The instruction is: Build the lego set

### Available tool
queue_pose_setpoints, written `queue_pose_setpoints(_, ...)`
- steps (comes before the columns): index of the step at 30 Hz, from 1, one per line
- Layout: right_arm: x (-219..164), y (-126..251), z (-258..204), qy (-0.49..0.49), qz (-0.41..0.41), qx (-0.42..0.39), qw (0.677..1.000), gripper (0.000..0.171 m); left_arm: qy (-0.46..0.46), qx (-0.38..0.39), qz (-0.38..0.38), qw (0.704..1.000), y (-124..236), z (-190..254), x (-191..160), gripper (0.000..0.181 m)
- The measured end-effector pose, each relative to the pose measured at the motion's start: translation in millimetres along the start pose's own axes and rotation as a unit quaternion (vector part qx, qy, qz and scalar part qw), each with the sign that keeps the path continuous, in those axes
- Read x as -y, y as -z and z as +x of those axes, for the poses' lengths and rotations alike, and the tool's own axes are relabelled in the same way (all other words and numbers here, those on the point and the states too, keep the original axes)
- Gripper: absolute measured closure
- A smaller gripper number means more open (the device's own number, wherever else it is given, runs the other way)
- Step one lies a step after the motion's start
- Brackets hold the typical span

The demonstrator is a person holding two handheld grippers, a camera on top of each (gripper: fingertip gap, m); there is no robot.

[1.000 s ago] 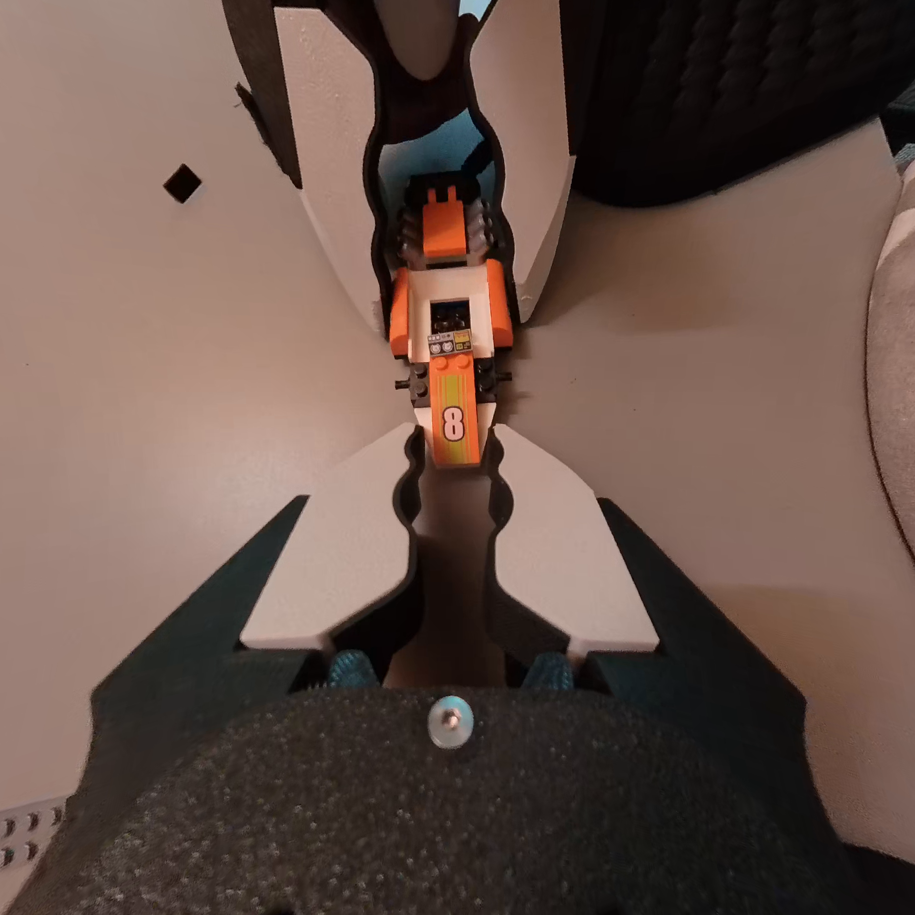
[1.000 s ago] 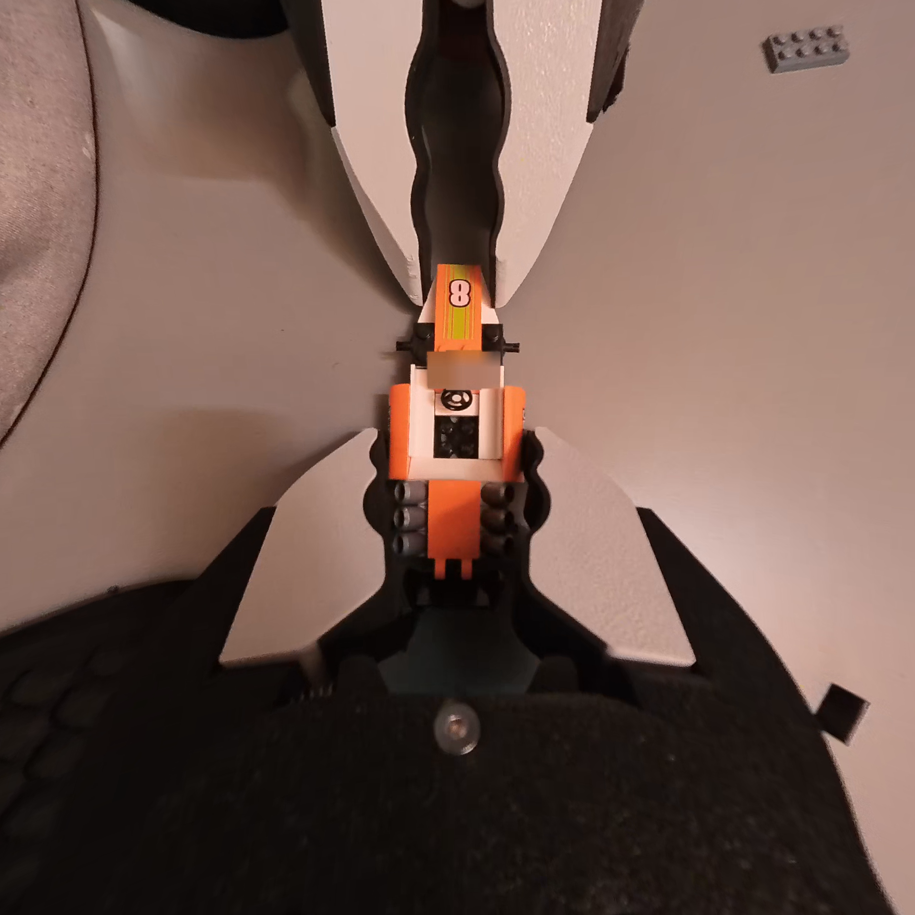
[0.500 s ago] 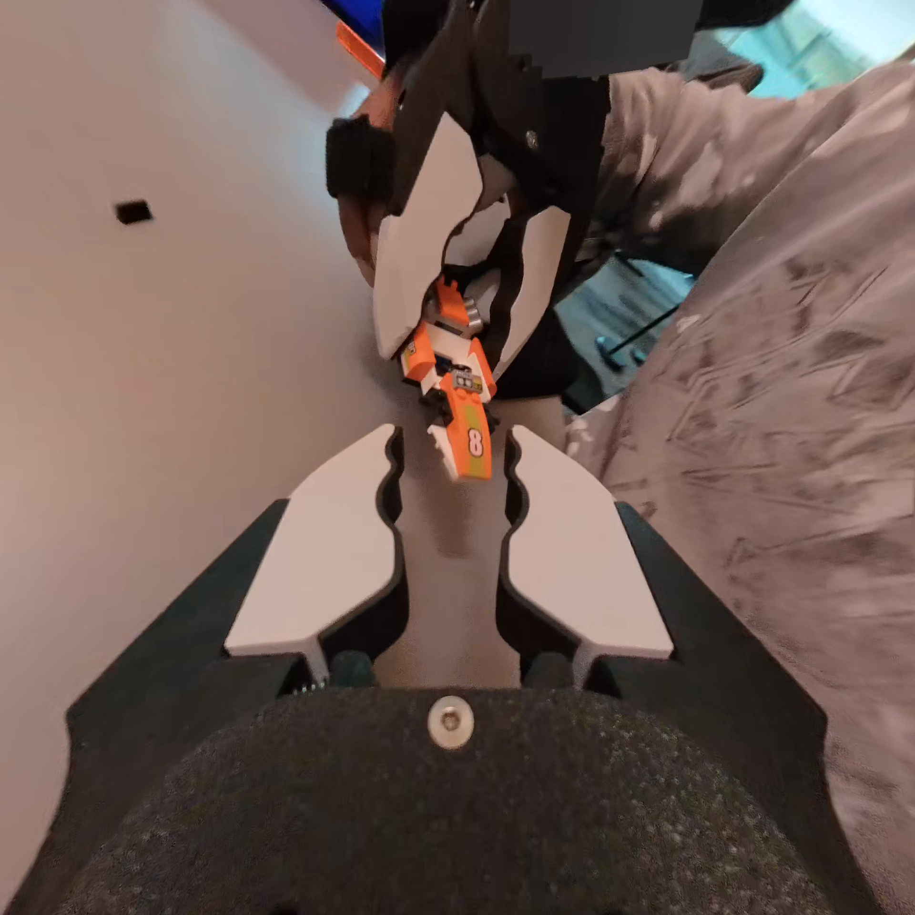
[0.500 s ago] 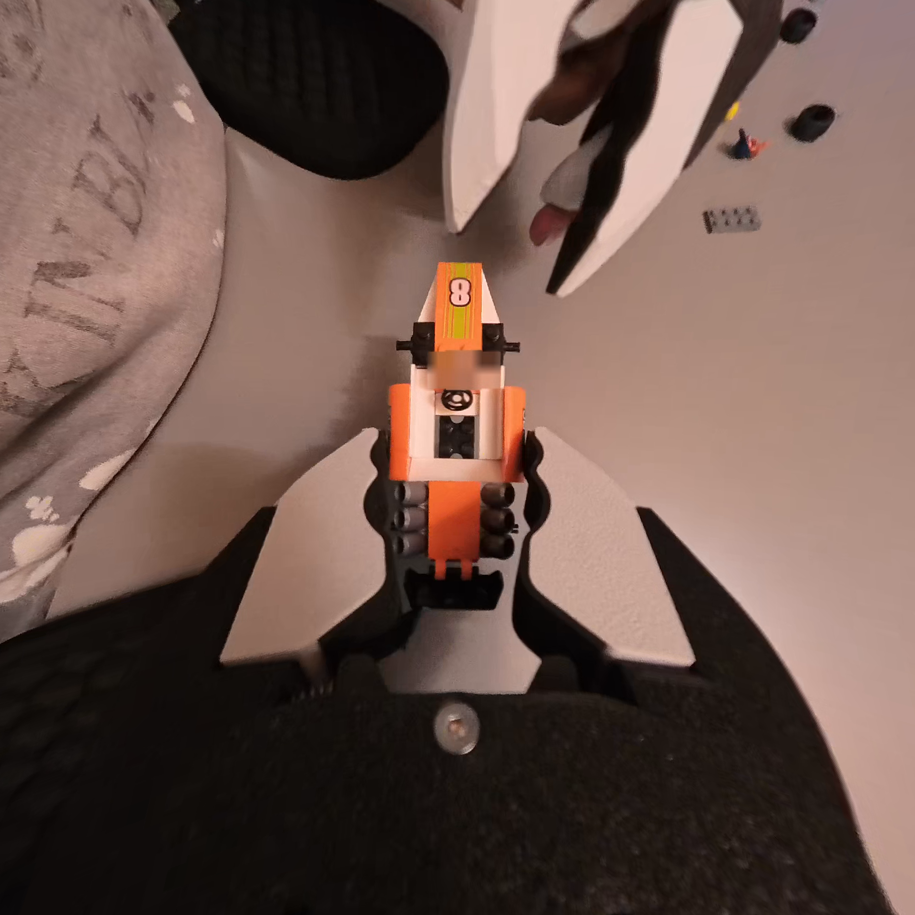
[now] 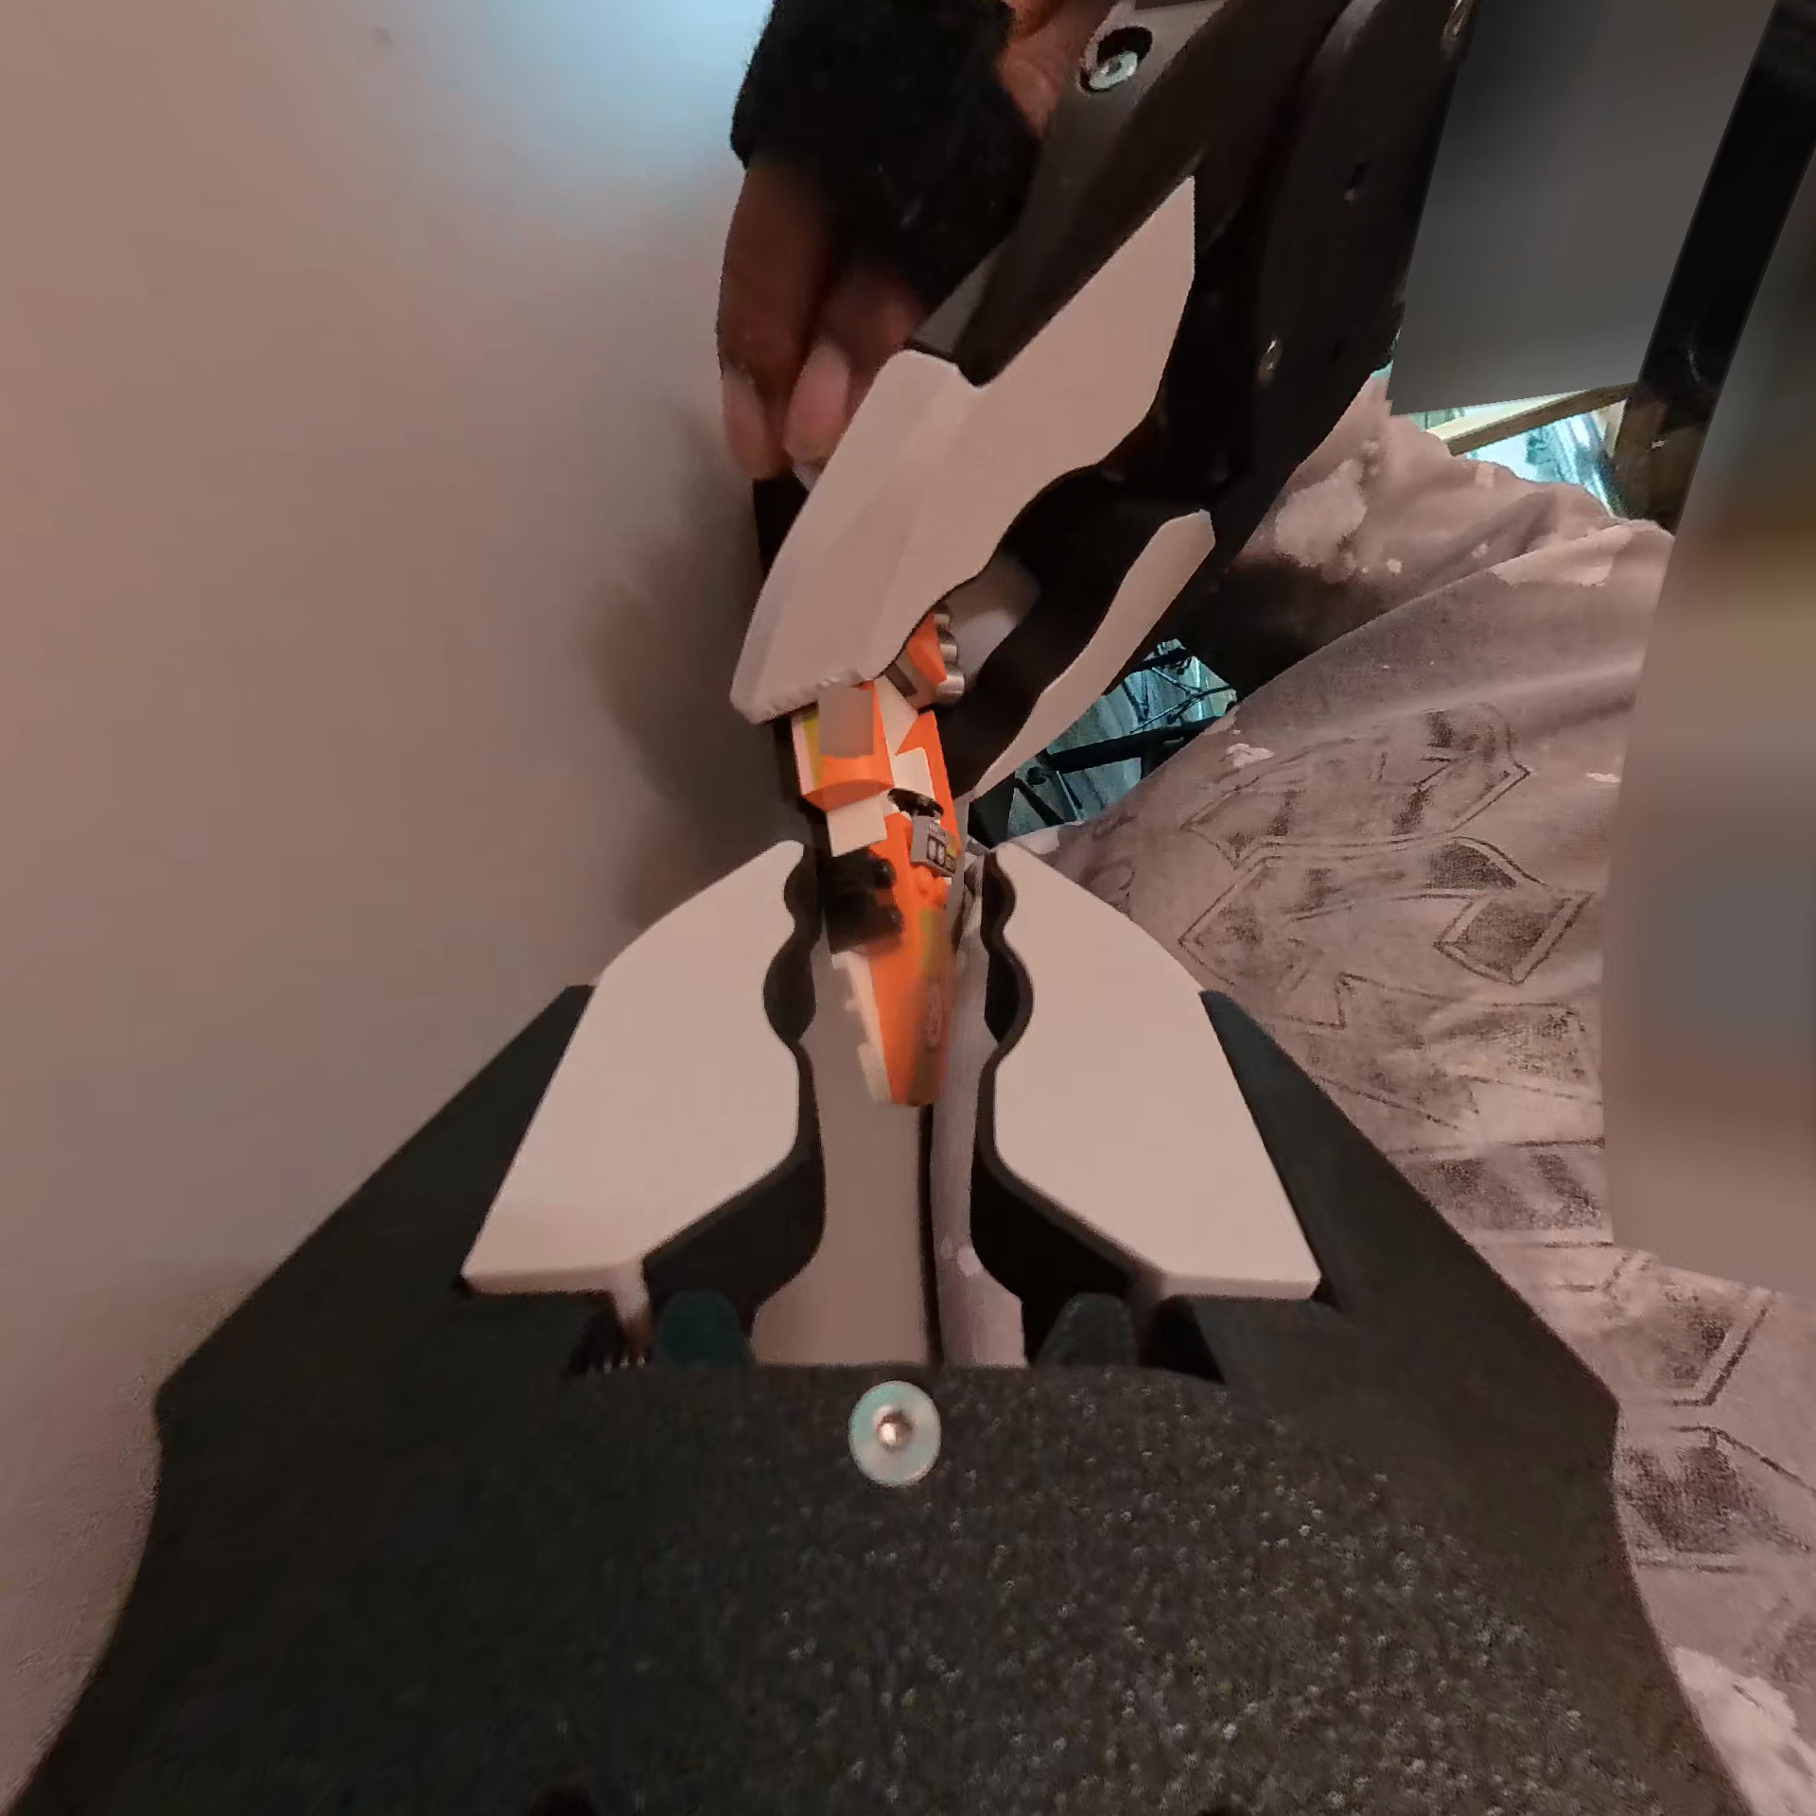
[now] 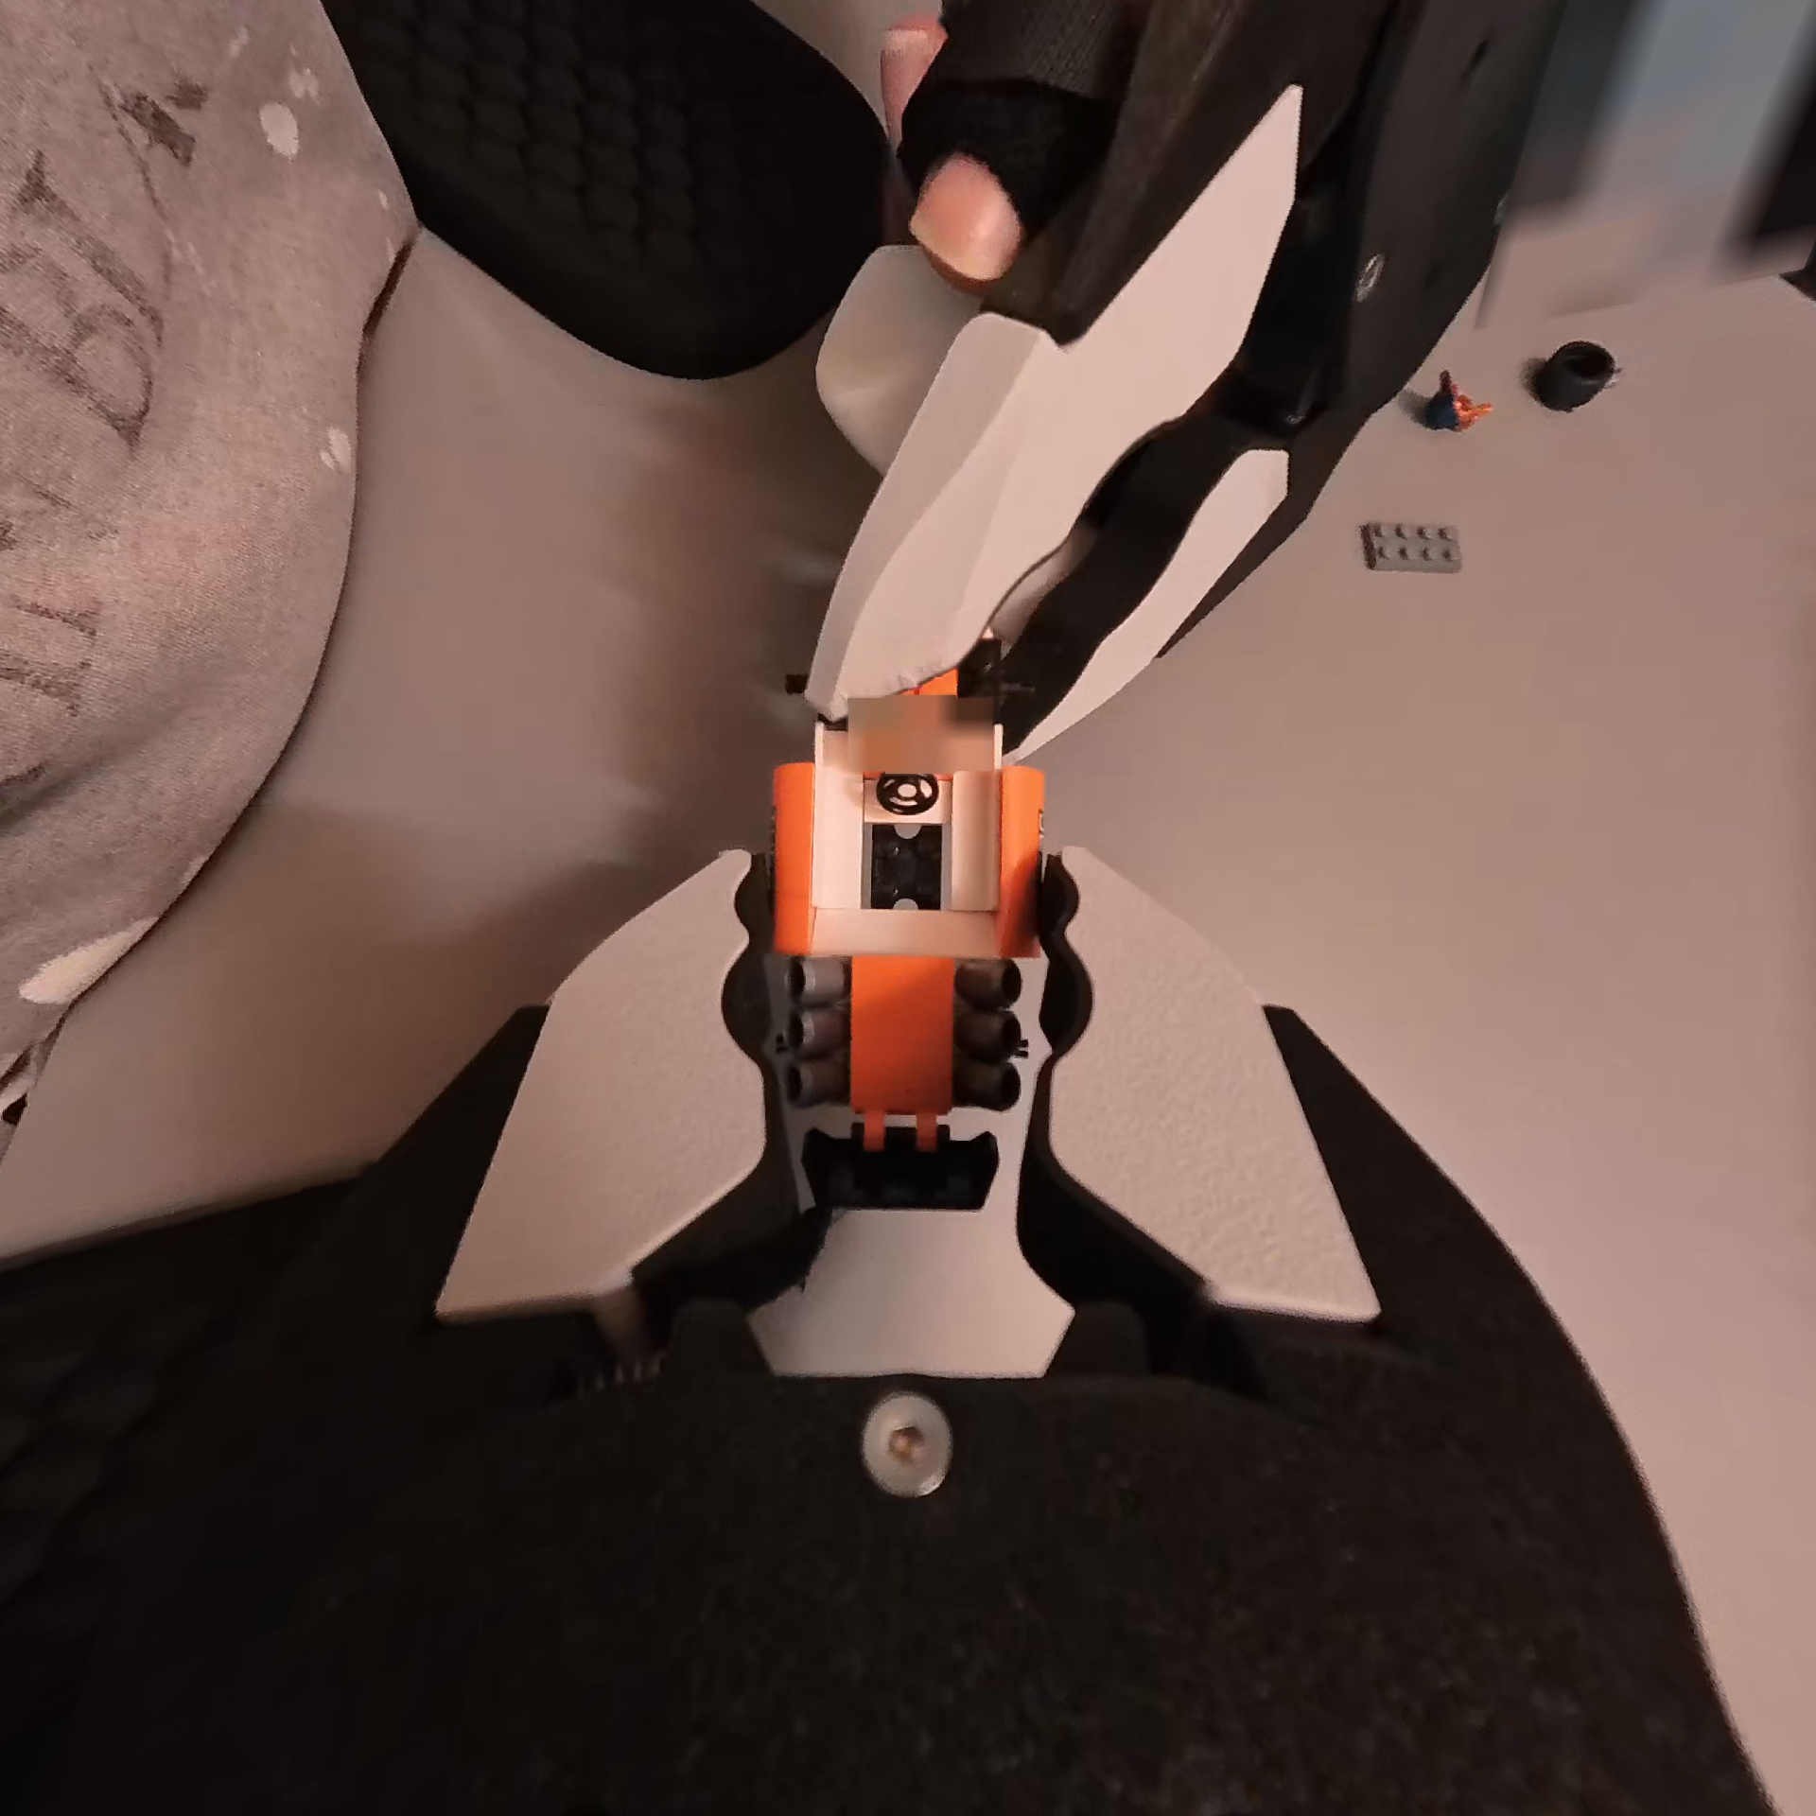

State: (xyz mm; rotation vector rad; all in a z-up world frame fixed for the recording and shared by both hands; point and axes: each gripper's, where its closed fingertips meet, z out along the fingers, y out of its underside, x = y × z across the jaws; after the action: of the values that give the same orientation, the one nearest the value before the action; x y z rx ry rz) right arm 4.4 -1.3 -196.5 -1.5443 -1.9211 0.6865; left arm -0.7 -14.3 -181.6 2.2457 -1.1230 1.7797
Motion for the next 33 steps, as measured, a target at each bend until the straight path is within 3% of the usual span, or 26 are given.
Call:
queue_pose_setpoints(16, 8, -8, -1, 0.046, -0.005, 0.006, 0.999, 0.118, 0.041, -0.008, -0.033, 0.999, 1, -6, -12, 0.157)
queue_pose_setpoints(33, 32, -2, -28, 0.123, 0.087, 0.06, 0.987, 0.119, 0.003, -0.085, -0.119, 0.989, -6, 17, -36, 0.161)
